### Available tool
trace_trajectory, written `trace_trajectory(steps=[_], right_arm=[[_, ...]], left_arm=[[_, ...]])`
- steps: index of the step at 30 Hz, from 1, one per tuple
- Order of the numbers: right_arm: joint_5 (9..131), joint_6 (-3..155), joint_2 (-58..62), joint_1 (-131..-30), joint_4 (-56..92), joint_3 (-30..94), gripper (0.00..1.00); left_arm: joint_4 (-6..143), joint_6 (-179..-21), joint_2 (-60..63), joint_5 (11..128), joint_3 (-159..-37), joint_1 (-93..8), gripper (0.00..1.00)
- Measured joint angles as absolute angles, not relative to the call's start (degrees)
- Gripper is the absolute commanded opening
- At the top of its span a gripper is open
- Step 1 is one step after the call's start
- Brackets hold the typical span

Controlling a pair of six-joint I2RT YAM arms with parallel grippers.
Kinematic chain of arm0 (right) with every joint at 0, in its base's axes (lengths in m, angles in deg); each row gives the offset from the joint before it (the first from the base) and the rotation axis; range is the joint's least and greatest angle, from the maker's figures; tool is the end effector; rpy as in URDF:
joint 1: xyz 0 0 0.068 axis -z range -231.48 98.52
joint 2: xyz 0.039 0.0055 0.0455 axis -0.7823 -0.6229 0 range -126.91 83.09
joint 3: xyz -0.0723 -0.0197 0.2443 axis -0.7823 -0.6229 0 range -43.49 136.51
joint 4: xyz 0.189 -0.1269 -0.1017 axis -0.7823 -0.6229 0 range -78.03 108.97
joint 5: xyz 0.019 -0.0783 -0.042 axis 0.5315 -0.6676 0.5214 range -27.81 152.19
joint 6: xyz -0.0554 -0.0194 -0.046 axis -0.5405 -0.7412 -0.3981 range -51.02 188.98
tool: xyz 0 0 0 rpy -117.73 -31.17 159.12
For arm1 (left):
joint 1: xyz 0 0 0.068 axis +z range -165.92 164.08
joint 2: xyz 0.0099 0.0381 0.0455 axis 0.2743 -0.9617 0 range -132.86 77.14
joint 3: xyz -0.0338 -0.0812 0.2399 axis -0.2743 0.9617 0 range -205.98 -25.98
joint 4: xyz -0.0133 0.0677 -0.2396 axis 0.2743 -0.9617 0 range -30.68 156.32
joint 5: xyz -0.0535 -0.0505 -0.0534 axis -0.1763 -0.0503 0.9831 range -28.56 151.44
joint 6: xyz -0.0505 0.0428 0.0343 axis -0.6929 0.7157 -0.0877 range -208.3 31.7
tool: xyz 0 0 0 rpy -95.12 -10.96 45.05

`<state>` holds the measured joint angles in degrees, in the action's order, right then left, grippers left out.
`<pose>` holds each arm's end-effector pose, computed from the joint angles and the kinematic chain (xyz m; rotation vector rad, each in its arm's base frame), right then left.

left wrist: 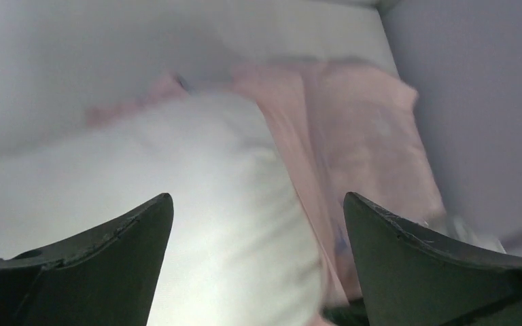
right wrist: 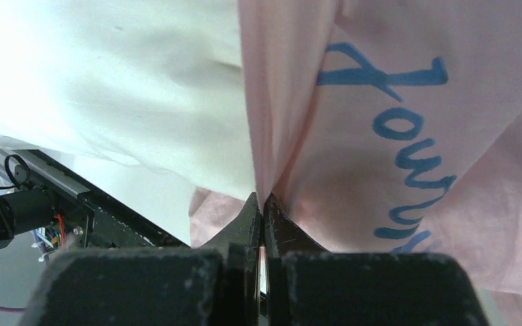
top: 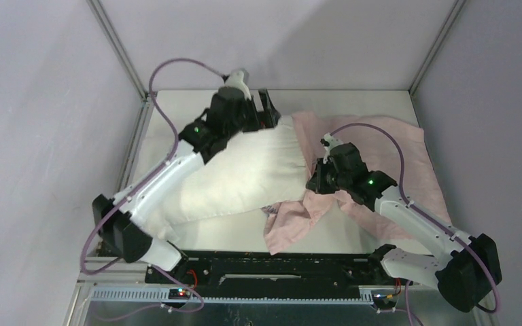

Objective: Put the pillow into the pillowcase

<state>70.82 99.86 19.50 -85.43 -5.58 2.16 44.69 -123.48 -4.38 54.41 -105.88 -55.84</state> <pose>0.2021 0.1474 0.2277 -0.1453 2.4171 0.7251 0.2675 -0.2139 0.3566 0.0020 2.0473 -0.7219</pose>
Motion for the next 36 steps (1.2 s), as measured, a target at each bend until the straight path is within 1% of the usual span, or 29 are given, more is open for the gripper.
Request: trace_trajectory(steps=[3, 5, 6, 7, 8, 9, 10, 11, 12, 13, 15, 16, 18, 20, 23, 25, 27, 32, 36], right_arm=[[70.8, 98.5, 19.5, -85.9, -5.9, 4.0, 0.01], [70.7, 97.9, 19.5, -86.2, -6.0, 4.8, 0.03], [70.7, 97.6, 19.5, -86.3, -6.2, 5.2, 0.04], [70.4, 97.3, 19.5, -86.3, -6.4, 5.6, 0.05], [70.2, 96.9, 19.5, -86.4, -6.6, 5.9, 0.06], [69.9, 96.6, 19.5, -86.4, -6.9, 6.3, 0.07], [69.7, 96.4, 19.4, -86.4, -7.2, 6.7, 0.09], [69.2, 96.0, 19.3, -86.5, -7.6, 7.3, 0.12], [68.9, 95.6, 19.0, -86.5, -8.2, 8.0, 0.16], [68.5, 95.4, 18.8, -86.6, -8.6, 8.8, 0.21], [67.6, 94.5, 17.7, -86.9, -9.8, 11.1, 0.35], [67.1, 94.0, 17.0, -87.0, -10.1, 12.3, 0.44], [65.9, 93.3, 15.4, -87.2, -10.4, 14.7, 0.56], [64.5, 92.0, 12.9, -87.6, -10.8, 17.9, 0.65], [62.1, 90.3, 7.8, -87.8, -11.2, 23.6, 0.71], [60.4, 89.2, 3.8, -88.2, -11.1, 27.5, 0.71], [58.4, 88.2, -0.6, -88.4, -11.0, 31.1, 0.67], [53.4, 86.1, -10.7, -88.5, -11.9, 37.8, 0.52], [49.1, 84.8, -16.8, -88.4, -13.5, 41.2, 0.43]], left_arm=[[41.8, -117.1, -12.3, 54.0, -116.5, -51.2, 1.0], [39.9, -113.8, -18.4, 54.6, -121.5, -50.2, 0.99], [39.0, -112.4, -21.5, 54.8, -123.3, -50.0, 0.96], [38.5, -111.3, -24.2, 55.3, -124.1, -50.0, 0.9], [38.0, -110.3, -27.0, 56.1, -124.1, -50.0, 0.82], [37.6, -109.9, -29.3, 56.8, -123.2, -50.1, 0.71], [37.5, -109.8, -30.7, 57.3, -122.0, -50.2, 0.54], [38.4, -109.5, -31.9, 57.6, -119.5, -50.2, 0.41], [39.4, -109.9, -32.4, 58.2, -117.4, -50.2, 0.33], [41.3, -110.2, -32.4, 58.9, -115.3, -50.0, 0.21], [45.3, -111.2, -31.0, 60.3, -111.3, -49.9, 0.03], [46.9, -111.9, -30.0, 60.8, -109.5, -49.9, 0.0], [51.1, -112.8, -27.1, 61.9, -105.5, -49.9, 0.0], [54.8, -113.8, -24.4, 62.6, -101.5, -50.0, 0.0], [58.8, -115.3, -21.9, 63.2, -97.4, -50.2, 0.0], [61.0, -116.3, -21.0, 63.4, -95.5, -50.4, 0.0], [62.8, -117.0, -20.3, 63.4, -94.1, -50.4, 0.0], [65.0, -118.8, -18.7, 63.3, -92.1, -50.6, 0.0], [65.7, -119.4, -18.4, 63.3, -91.5, -50.7, 0.0]])
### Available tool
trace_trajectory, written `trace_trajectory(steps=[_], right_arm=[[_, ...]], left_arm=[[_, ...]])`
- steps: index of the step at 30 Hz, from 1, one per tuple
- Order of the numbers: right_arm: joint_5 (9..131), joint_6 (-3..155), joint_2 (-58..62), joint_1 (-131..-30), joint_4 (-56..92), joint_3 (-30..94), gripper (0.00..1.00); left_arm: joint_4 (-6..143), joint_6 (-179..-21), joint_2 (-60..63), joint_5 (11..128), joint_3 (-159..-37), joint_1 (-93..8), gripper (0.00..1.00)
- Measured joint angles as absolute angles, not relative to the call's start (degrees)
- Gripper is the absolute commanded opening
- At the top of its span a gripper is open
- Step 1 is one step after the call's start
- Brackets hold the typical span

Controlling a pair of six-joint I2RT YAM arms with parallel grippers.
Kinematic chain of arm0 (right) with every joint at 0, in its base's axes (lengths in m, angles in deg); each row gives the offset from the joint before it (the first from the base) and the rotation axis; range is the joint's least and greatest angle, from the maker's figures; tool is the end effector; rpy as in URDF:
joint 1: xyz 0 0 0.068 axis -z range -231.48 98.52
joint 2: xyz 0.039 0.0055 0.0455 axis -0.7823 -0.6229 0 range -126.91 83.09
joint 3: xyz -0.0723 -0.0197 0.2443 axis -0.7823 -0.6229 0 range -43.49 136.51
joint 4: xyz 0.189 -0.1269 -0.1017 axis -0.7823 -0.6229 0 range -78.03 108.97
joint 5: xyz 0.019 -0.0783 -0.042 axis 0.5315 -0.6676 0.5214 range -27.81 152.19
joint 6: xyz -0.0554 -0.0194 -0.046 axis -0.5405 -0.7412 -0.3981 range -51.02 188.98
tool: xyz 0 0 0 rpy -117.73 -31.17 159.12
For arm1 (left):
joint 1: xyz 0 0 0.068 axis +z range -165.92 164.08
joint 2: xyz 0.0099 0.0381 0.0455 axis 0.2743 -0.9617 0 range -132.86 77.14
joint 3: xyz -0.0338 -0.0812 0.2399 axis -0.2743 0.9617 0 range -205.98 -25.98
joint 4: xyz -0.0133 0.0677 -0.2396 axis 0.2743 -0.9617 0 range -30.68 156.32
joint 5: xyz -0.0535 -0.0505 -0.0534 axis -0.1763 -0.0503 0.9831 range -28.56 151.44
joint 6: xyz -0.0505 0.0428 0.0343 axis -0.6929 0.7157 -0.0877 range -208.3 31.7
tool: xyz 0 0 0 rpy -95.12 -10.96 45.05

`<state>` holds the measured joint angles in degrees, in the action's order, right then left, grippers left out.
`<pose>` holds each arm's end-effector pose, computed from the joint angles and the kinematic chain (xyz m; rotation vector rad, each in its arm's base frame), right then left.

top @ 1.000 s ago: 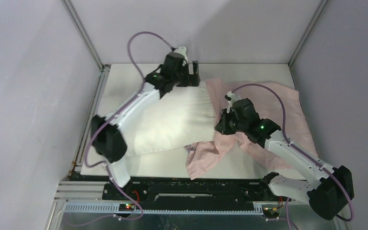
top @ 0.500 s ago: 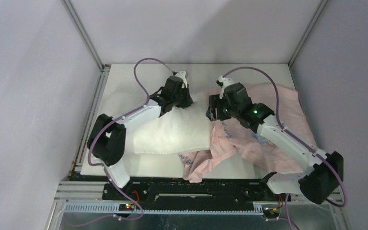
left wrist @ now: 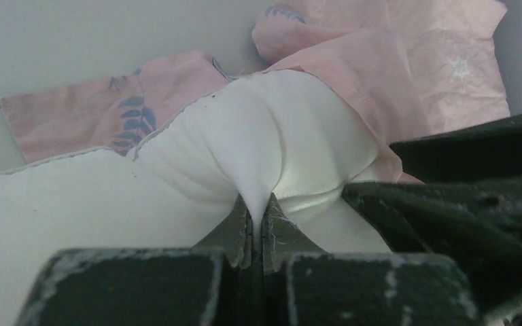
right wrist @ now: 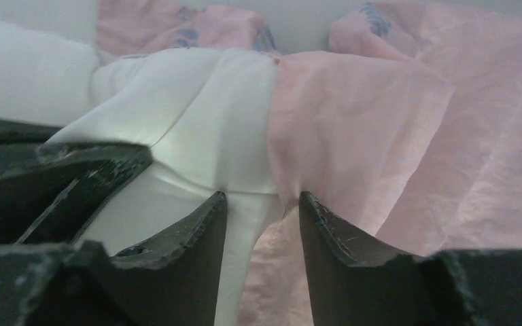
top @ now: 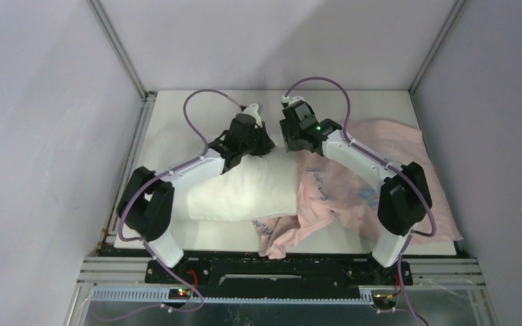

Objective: Put the pillow into the pillowcase

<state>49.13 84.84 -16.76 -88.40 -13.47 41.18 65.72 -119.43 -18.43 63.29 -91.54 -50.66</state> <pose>0.3224 0.2246 0.2534 -0.3310 2.3573 0.1659 0.3213 -0.2253 0.2248 0.0891 2.1872 -0.7086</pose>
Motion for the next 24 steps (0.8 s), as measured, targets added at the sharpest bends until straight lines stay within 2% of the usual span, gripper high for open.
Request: trace_trajectory(steps=[3, 6, 9, 14, 19, 24], right_arm=[[47.0, 84.9, -18.4, -87.9, -14.2, 42.6, 0.35], [45.4, 84.9, -18.7, -87.0, -15.5, 44.0, 0.15], [44.1, 85.0, -20.7, -86.6, -17.0, 47.7, 0.0], [44.7, 85.3, -25.2, -87.9, -20.4, 57.1, 0.0], [51.7, 87.0, -26.6, -90.0, -23.8, 66.7, 0.0], [61.1, 90.6, -24.6, -90.3, -23.9, 68.0, 0.0]], left_arm=[[66.3, -119.8, -18.4, 63.3, -91.2, -50.7, 0.0], [67.2, -119.9, -18.1, 63.4, -90.6, -50.7, 0.0], [67.4, -119.9, -17.8, 63.6, -90.4, -50.7, 0.0], [68.3, -120.2, -17.6, 64.2, -90.1, -51.2, 0.0], [73.3, -122.4, -15.7, 65.3, -86.3, -51.9, 0.0], [77.8, -126.0, -12.8, 65.0, -83.8, -52.5, 0.0]])
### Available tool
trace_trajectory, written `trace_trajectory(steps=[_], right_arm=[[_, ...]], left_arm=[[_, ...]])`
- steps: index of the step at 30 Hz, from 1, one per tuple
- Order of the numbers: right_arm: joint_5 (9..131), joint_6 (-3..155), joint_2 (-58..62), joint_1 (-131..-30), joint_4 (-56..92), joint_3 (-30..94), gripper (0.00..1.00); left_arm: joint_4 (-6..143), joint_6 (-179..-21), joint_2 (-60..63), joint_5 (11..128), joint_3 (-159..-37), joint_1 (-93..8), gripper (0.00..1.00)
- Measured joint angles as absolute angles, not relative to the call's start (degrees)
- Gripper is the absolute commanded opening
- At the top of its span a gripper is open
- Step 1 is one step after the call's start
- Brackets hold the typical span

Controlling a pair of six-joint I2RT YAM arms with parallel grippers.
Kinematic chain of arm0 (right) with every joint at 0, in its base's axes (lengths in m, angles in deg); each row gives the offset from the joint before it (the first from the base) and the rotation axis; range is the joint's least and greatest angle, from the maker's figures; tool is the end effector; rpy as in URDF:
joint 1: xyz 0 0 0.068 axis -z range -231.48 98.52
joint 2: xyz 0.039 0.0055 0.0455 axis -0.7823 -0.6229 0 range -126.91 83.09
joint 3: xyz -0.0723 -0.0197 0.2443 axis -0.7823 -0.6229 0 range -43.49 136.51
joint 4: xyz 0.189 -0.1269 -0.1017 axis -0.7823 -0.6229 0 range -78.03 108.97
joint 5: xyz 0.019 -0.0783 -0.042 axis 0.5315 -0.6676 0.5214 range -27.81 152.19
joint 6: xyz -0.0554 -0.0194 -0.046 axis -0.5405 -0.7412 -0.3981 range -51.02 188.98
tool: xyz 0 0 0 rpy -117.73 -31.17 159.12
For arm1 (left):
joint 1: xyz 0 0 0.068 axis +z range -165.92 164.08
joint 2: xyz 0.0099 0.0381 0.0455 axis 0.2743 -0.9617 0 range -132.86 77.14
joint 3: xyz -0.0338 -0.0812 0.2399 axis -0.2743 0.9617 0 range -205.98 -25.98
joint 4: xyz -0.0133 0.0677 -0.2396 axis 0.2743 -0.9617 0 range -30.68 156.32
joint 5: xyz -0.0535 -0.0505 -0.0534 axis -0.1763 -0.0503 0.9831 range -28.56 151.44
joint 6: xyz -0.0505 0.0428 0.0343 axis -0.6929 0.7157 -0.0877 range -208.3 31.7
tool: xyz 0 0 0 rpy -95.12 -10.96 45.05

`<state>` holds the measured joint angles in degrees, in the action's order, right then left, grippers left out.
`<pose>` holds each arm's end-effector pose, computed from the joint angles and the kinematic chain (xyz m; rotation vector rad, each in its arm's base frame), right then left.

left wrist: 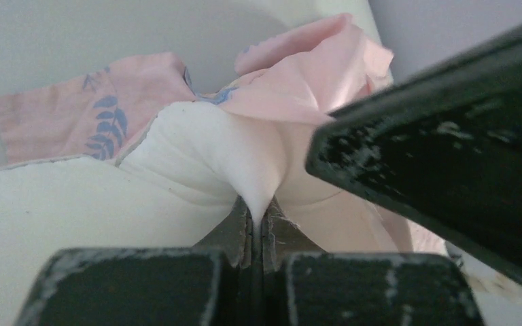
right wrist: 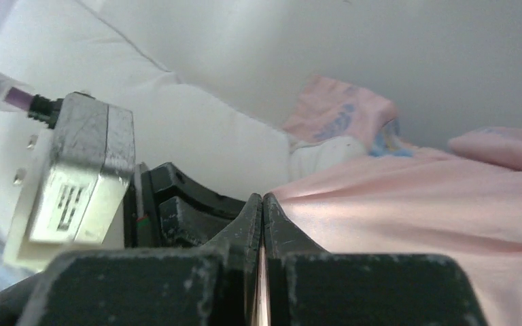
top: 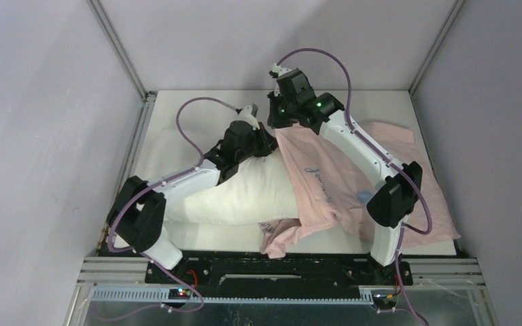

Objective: Put the pillow into the pillowcase

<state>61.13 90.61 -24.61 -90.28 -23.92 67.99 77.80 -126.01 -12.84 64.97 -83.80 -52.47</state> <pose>0.3345 0.2675 0.3369 -0.3351 2.2864 0.5348 0.2997 -0.2270 0.2387 0.0229 2.0441 -0.9035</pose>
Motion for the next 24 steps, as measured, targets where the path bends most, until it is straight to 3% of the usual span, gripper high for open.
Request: trace_trajectory(steps=[5, 9, 14, 17, 18, 22, 24], right_arm=[[66.8, 93.7, -23.1, -89.0, -22.2, 66.8, 0.0], [68.5, 95.6, -18.4, -89.4, -17.4, 57.2, 0.01], [67.6, 96.2, -14.6, -89.3, -15.1, 51.0, 0.44], [65.9, 95.2, -10.1, -90.5, -16.1, 48.6, 0.62], [65.1, 95.2, -8.7, -90.7, -16.4, 48.2, 0.66], [59.2, 93.3, -0.1, -92.5, -16.6, 44.5, 0.75], [55.8, 92.4, 5.1, -93.3, -16.4, 40.5, 0.78]], left_arm=[[79.1, -131.7, -12.7, 59.5, -83.9, -52.4, 0.0], [75.4, -136.4, -14.0, 55.6, -87.1, -50.0, 0.0], [73.4, -137.3, -19.4, 55.4, -93.4, -46.7, 0.01], [72.9, -136.6, -21.6, 55.7, -94.9, -45.5, 0.17], [72.6, -136.0, -21.6, 55.8, -95.0, -45.4, 0.26], [70.1, -132.1, -20.5, 56.1, -96.2, -45.4, 0.58], [66.9, -129.6, -18.2, 56.1, -96.8, -45.5, 0.67]])
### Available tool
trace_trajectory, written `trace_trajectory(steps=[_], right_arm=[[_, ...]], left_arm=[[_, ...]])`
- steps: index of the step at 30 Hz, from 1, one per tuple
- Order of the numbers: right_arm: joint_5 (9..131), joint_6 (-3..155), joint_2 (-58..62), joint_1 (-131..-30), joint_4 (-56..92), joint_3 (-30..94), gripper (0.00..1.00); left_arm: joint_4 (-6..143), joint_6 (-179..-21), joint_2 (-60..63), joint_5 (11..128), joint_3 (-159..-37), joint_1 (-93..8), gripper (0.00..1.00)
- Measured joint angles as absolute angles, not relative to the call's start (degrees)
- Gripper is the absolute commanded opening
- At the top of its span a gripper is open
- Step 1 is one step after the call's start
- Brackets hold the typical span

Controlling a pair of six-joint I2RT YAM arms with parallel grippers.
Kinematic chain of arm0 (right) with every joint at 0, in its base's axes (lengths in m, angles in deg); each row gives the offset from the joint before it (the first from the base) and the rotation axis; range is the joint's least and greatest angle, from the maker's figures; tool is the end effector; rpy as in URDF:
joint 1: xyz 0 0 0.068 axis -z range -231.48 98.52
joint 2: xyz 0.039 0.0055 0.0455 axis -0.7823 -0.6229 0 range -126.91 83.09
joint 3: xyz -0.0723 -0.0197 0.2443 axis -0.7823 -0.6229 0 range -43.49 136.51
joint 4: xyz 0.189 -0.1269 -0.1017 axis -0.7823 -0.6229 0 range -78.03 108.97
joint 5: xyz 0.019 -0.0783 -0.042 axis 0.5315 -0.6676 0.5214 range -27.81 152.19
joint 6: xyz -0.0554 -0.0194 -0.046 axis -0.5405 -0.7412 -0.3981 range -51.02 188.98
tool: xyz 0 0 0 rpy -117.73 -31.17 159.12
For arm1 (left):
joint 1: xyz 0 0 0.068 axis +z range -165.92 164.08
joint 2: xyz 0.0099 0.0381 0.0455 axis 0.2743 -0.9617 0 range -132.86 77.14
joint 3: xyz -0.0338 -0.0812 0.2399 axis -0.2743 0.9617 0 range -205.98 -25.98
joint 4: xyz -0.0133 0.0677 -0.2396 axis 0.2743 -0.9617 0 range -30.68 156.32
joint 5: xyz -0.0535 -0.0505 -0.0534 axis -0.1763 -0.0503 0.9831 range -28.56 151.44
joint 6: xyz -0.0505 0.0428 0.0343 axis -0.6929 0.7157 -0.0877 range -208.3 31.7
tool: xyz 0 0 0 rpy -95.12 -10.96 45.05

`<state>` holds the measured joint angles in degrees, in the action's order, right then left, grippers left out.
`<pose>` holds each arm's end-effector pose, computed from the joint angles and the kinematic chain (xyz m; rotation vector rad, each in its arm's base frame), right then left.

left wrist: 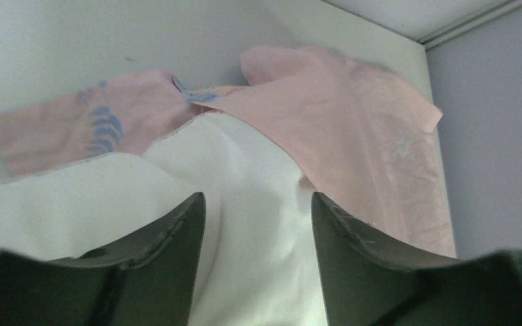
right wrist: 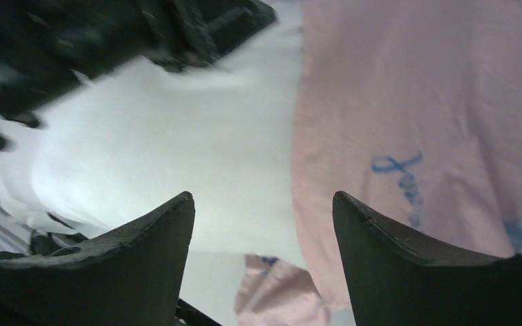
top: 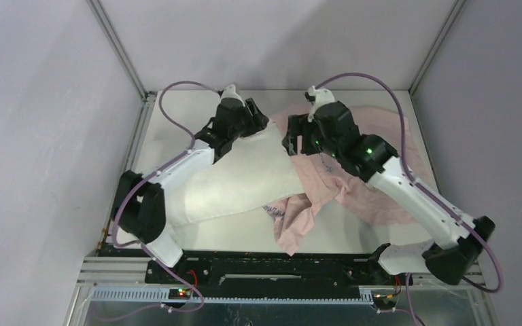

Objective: Put the pillow into the pillowcase

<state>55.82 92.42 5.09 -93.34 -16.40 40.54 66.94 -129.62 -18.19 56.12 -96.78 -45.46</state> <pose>0.2370 0.2030 0.3715 -0.2727 2.1142 0.5726 0.3539 -0.1939 0.2616 -0.2726 2.0379 -0.6975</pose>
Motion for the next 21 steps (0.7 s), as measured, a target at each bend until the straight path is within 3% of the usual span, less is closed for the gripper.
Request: trace_trajectory(steps=[8, 17, 21], right_arm=[[49.0, 91.9, 12.2, -96.3, -16.5, 25.5, 0.77], [47.1, 92.1, 11.8, -98.6, -15.1, 18.4, 0.63], [46.1, 92.6, 10.3, -99.3, -13.8, 17.8, 0.6]], left_arm=[[51.0, -117.7, -3.6, 55.5, -99.3, -47.4, 0.92], [41.1, -112.3, 1.9, 54.3, -93.2, -55.3, 0.93], [40.5, -113.7, -0.7, 52.9, -90.0, -56.1, 0.84]])
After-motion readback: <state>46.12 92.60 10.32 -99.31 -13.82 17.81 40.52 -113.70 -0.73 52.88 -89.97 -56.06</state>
